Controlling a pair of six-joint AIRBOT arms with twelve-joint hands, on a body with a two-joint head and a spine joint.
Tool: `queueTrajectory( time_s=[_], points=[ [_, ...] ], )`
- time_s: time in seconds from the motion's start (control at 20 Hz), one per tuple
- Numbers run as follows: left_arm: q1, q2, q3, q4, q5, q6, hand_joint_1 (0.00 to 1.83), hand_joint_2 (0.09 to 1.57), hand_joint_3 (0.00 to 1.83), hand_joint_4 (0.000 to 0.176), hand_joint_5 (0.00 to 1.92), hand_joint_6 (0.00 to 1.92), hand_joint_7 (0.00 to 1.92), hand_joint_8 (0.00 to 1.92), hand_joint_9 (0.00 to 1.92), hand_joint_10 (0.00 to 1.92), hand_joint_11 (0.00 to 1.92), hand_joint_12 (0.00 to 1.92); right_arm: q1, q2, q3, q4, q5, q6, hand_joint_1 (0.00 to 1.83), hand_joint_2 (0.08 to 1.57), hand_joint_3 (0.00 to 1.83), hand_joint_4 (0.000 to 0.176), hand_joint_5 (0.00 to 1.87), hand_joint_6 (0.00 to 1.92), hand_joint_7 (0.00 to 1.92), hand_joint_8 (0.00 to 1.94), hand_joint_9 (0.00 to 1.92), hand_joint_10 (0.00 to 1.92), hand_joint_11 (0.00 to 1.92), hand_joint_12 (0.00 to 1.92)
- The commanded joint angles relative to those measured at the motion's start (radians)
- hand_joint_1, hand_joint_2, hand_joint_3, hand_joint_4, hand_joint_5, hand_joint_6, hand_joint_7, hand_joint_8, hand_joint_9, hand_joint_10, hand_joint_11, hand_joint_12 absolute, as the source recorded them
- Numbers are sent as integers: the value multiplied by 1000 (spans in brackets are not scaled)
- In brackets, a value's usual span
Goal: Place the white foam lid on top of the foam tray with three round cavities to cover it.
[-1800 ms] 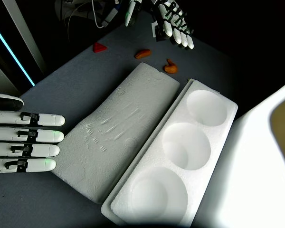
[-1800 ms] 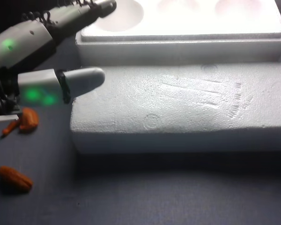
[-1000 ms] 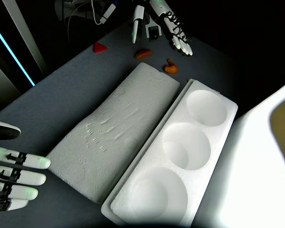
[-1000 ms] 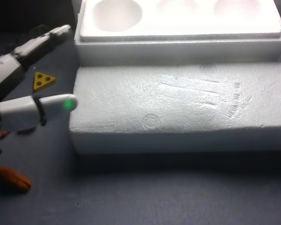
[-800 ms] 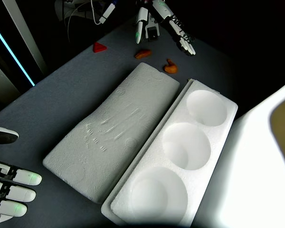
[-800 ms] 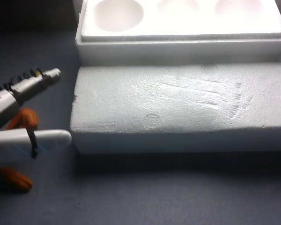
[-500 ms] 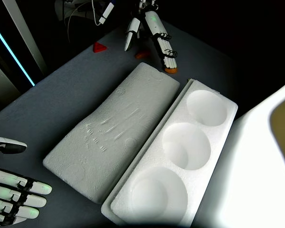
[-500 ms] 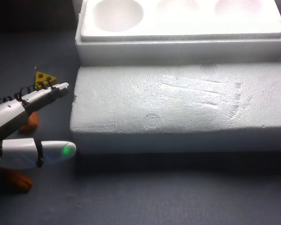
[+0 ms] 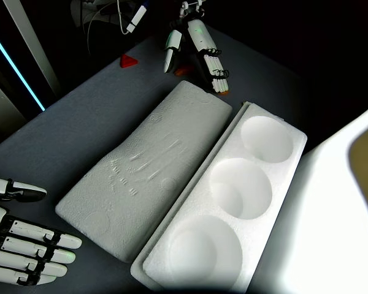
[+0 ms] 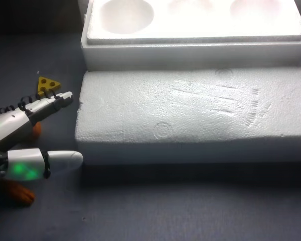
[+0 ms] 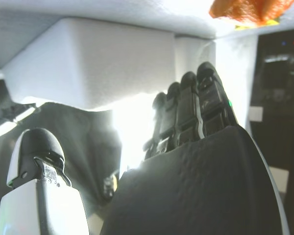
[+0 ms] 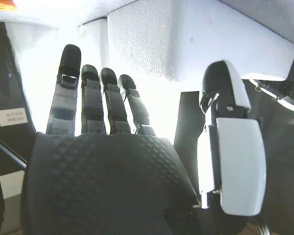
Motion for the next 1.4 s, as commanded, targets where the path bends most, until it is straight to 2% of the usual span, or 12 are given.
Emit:
queueTrajectory(
  time_s=[0.0,0.5,0.55,0.6,0.65,0.8,0.85,0.9,0.95,1.2,1.3,1.35],
  points=[
    [-7,-2,7,-7,-119,-2,437,1008,3,0,6,2,0,0,0,0,0,0,6,8,6,4,111,0,568,1140,3,0,0,0,0,0,0,0,0,630],
    [-7,-4,8,-11,-120,-2,434,1014,3,0,15,5,0,0,0,0,0,0,18,1,14,7,101,-7,601,1181,1,0,0,0,0,0,0,0,0,763],
    [-7,-5,9,-12,-120,-2,420,1019,5,0,37,13,0,0,0,0,0,0,21,-2,16,9,99,-9,605,1184,0,0,0,0,0,0,0,0,0,576],
    [-7,-6,9,-14,-121,-1,422,1025,8,0,44,15,0,0,0,0,0,0,25,-4,18,11,98,-10,617,1187,1,0,0,0,0,0,0,0,0,566],
    [-7,-8,10,-17,-121,2,404,1039,13,0,52,17,0,0,0,0,0,0,28,-9,22,17,98,-11,580,1191,1,0,0,0,0,0,0,0,0,708],
    [-10,-16,15,-21,-120,2,376,1075,23,0,80,22,0,0,0,0,0,0,31,-17,29,33,98,-11,613,1197,0,0,8,1,0,0,0,0,0,725],
    [-38,-69,44,-27,-111,-15,376,1075,23,0,80,22,0,0,0,0,0,0,74,-69,71,57,94,-7,613,1197,0,0,8,1,0,0,0,0,0,725],
    [-40,-73,46,-27,-111,-16,376,1082,22,0,81,20,0,0,0,0,0,0,77,-73,74,59,94,-7,605,1194,0,0,16,1,0,0,17,6,0,943],
    [-42,-74,47,-27,-111,-17,376,1086,23,0,79,18,0,0,0,0,0,0,79,-75,76,60,93,-7,605,1194,0,0,19,2,0,0,21,8,0,965],
    [-43,-82,50,-34,-115,-20,375,1078,13,0,51,4,0,0,0,0,0,0,83,-86,86,77,93,-6,588,1187,0,0,37,3,0,0,11,4,0,912],
    [-44,-87,53,-36,-120,-25,382,1077,11,0,61,7,0,0,0,0,0,0,87,-94,92,79,93,-1,627,1188,1,0,26,16,0,0,0,0,0,687],
    [-45,-88,53,-36,-122,-26,387,1075,9,0,68,10,0,0,0,0,0,0,89,-98,95,79,92,3,594,1189,0,0,32,11,0,0,10,4,0,781]
  ],
)
